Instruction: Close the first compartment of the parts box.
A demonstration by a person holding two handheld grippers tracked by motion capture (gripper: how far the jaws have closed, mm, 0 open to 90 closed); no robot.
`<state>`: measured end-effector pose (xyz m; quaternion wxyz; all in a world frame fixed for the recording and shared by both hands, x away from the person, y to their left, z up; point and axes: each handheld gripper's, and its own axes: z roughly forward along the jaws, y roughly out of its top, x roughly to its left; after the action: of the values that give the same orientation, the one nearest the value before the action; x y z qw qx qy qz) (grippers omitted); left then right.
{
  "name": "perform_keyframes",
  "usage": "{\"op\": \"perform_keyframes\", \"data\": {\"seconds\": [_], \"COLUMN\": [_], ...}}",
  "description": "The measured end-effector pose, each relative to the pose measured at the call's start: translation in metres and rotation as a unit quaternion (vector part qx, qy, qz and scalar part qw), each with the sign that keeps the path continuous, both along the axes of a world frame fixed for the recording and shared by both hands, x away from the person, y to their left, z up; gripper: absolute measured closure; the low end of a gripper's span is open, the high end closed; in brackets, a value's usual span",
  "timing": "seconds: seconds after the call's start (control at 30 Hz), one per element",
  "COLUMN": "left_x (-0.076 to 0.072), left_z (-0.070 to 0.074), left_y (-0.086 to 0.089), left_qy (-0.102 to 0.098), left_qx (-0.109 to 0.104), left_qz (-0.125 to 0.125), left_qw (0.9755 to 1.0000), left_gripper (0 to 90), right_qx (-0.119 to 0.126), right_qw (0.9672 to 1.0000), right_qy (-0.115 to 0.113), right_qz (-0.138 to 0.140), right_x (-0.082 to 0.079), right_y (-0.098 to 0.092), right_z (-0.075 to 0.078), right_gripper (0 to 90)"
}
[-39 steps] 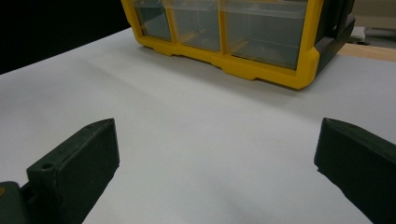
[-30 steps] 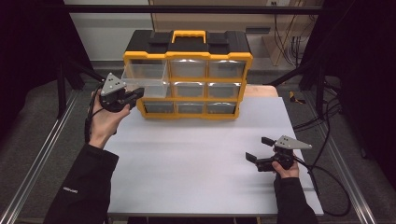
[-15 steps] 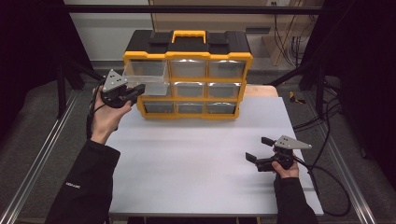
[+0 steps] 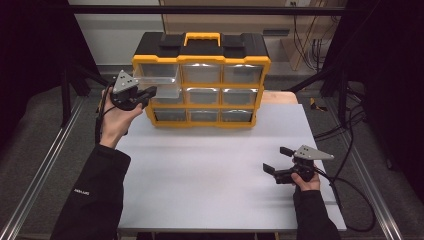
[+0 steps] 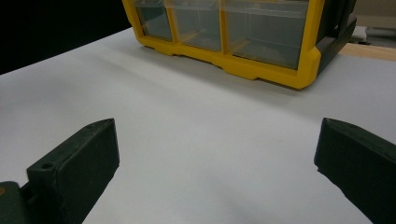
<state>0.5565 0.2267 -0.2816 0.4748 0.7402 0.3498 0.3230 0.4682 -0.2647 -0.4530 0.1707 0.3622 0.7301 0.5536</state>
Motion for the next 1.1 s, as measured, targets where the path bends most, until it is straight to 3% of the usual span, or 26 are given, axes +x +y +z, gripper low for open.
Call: {"op": "perform_keyframes", "data": {"seconds": [1.1], "left_x": [0.023], "left_z": [-0.002], "left_y": [0.000], "left_qy": [-0.008], "left_qx": [0.010], "left_qz": [0.008], "left_qw": [0.9999], "left_gripper": [89.9], "right_qx": [0.000], "right_qw": [1.0000], "right_qy": [-0.001], "right_qz": [0.000], "right_x": [0.000], "right_y": [0.000], "right_z": [0.000], "right_gripper": [0.6]}}
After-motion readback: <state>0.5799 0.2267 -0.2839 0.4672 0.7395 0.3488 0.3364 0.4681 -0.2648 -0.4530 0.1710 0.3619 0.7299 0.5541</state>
